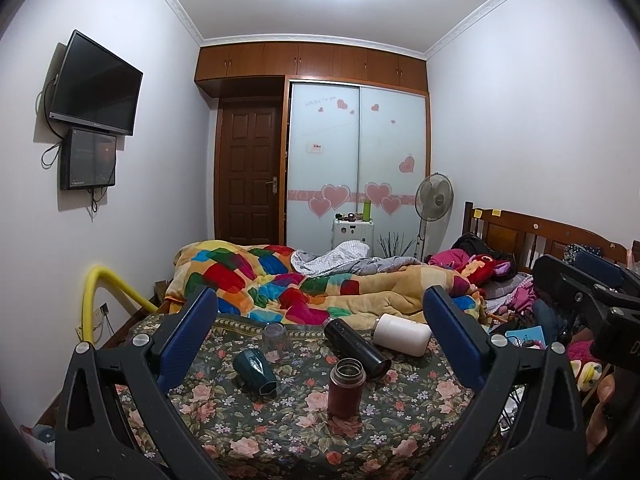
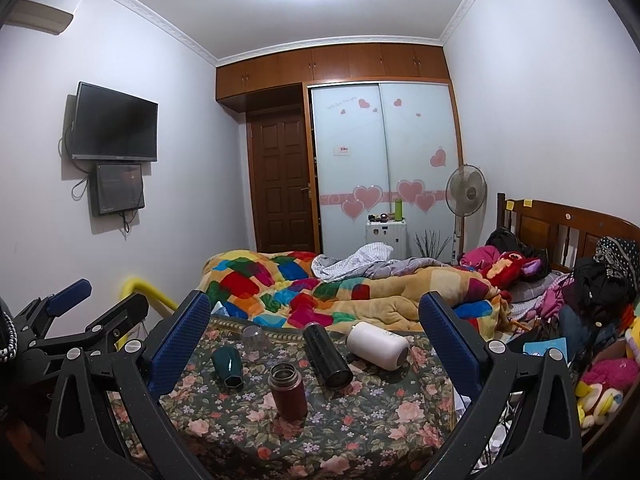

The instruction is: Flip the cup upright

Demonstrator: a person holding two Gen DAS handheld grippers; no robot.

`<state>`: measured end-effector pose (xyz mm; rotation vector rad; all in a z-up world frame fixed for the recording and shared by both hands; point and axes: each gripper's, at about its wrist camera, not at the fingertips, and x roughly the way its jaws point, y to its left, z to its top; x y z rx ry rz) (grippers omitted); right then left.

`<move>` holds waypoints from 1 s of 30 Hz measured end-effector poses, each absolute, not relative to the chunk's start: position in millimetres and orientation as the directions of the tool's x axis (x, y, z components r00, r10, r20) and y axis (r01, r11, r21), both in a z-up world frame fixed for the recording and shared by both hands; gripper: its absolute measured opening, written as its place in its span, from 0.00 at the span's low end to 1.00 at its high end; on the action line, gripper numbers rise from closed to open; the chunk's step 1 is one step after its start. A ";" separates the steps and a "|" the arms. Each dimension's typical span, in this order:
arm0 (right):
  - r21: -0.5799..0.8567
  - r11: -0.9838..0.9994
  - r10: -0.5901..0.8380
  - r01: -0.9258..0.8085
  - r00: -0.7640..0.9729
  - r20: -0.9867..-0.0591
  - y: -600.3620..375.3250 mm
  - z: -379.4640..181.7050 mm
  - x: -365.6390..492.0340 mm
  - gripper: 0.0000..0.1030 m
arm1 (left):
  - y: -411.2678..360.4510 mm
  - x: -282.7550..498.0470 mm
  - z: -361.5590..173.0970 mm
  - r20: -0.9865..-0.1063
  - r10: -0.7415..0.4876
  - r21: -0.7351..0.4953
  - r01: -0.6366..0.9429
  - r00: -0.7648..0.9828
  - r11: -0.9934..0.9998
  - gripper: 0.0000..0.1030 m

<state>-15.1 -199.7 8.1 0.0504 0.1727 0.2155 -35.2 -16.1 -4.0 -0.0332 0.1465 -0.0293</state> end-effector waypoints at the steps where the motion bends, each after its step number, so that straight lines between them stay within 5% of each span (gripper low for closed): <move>1: 0.069 0.976 0.218 -0.209 0.962 -0.166 -199.7 8.2 -14.8 1.00 | -16.2 -34.9 -4.6 -0.146 -0.031 -0.035 0.026 0.989 0.999 1.00; 30: 0.073 0.975 0.218 -0.208 0.961 -0.173 -199.4 5.5 -15.7 1.00 | -21.7 -33.3 -4.9 -0.155 -0.041 -0.030 0.037 0.987 0.999 1.00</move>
